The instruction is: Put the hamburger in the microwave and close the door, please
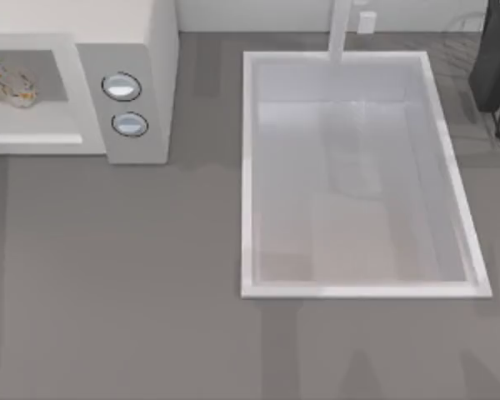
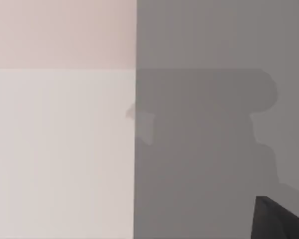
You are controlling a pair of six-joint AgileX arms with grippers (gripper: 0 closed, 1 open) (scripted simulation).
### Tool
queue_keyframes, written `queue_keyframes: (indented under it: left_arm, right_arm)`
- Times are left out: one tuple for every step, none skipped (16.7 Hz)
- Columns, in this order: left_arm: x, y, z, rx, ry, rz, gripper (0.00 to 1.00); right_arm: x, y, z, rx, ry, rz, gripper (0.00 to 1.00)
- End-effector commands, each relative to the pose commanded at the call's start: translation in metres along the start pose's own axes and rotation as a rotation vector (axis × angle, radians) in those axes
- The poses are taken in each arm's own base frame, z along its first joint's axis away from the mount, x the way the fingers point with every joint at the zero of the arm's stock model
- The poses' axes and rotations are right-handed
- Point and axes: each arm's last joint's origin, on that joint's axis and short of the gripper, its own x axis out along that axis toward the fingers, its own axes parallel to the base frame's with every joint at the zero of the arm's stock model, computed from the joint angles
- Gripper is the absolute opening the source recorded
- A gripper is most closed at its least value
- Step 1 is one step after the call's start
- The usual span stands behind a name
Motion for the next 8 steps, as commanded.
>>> queue_keyframes:
  left_arm:
    - [0.000, -0.012, -0.003, -0.006, 0.005, -0.006, 0.00]
    - [-0.001, -0.024, -0.008, -0.015, 0.015, -0.010, 0.00]
    - [-0.002, -0.037, -0.011, -0.019, 0.018, -0.012, 0.00]
    - [-0.003, -0.048, -0.012, -0.022, 0.017, -0.011, 0.00]
    - [-0.002, -0.056, -0.011, -0.019, 0.013, -0.008, 0.00]
    - [-0.002, -0.063, -0.010, -0.014, 0.008, -0.004, 0.00]
    - [-0.002, -0.066, -0.009, -0.010, 0.005, -0.002, 0.00]
    - [-0.002, -0.066, -0.009, -0.010, 0.004, -0.002, 0.00]
  right_arm:
    - [0.000, 0.000, 0.000, 0.000, 0.000, 0.000, 1.00]
    - [0.000, 0.000, 0.000, 0.000, 0.000, 0.000, 1.00]
    - [0.000, 0.000, 0.000, 0.000, 0.000, 0.000, 1.00]
    - [0.000, 0.000, 0.000, 0.000, 0.000, 0.000, 1.00]
    - [0.000, 0.000, 0.000, 0.000, 0.000, 0.000, 1.00]
    - [0.000, 0.000, 0.000, 0.000, 0.000, 0.000, 1.00]
    - [0.000, 0.000, 0.000, 0.000, 0.000, 0.000, 1.00]
    - [0.000, 0.000, 0.000, 0.000, 0.000, 0.000, 1.00]
